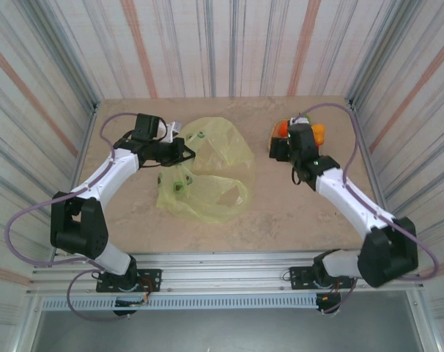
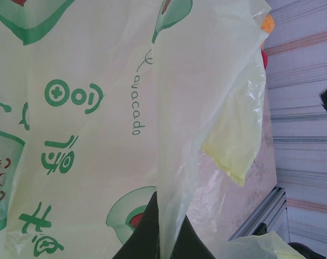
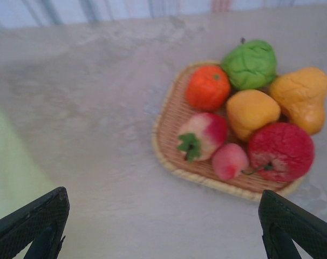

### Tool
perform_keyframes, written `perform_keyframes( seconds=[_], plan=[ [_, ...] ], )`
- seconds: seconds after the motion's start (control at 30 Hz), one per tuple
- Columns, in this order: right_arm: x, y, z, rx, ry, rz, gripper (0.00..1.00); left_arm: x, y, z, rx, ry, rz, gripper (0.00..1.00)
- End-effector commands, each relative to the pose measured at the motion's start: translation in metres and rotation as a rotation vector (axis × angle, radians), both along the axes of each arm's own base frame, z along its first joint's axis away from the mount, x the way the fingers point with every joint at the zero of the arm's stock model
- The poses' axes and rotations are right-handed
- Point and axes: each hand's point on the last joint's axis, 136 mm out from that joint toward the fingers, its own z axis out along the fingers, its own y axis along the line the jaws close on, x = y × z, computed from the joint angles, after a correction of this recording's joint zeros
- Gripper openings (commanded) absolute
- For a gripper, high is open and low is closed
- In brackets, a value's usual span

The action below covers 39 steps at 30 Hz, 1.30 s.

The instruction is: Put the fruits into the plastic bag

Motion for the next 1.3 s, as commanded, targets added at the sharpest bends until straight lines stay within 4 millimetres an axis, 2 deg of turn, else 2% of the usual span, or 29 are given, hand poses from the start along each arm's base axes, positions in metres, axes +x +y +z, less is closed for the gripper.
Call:
perform_keyframes(
  seconds=[0.0,0.2,0.43,0.8,1.27],
  plan=[
    [0.006,-0.016,-0.028,-0.093,0.152,-0.028,0.92,0.001,0.005,0.005,0.012,-0.015,0.004,0.0],
    [0.038,-0.015,-0.057,-0.134,0.237,-0.051,0.91,0.0,0.006,0.008,0.017,-0.025,0.007,0.0],
    [0.063,-0.018,-0.085,-0.202,0.324,-0.074,0.89,-0.001,0.005,0.01,0.007,-0.025,0.004,0.0],
    [0.088,-0.026,-0.109,-0.274,0.406,-0.081,0.85,-0.002,0.005,0.014,0.002,-0.034,0.003,0.0],
    [0.105,-0.028,-0.132,-0.269,0.464,-0.064,0.77,-0.002,0.005,0.014,0.0,-0.03,0.003,0.0]
  ],
)
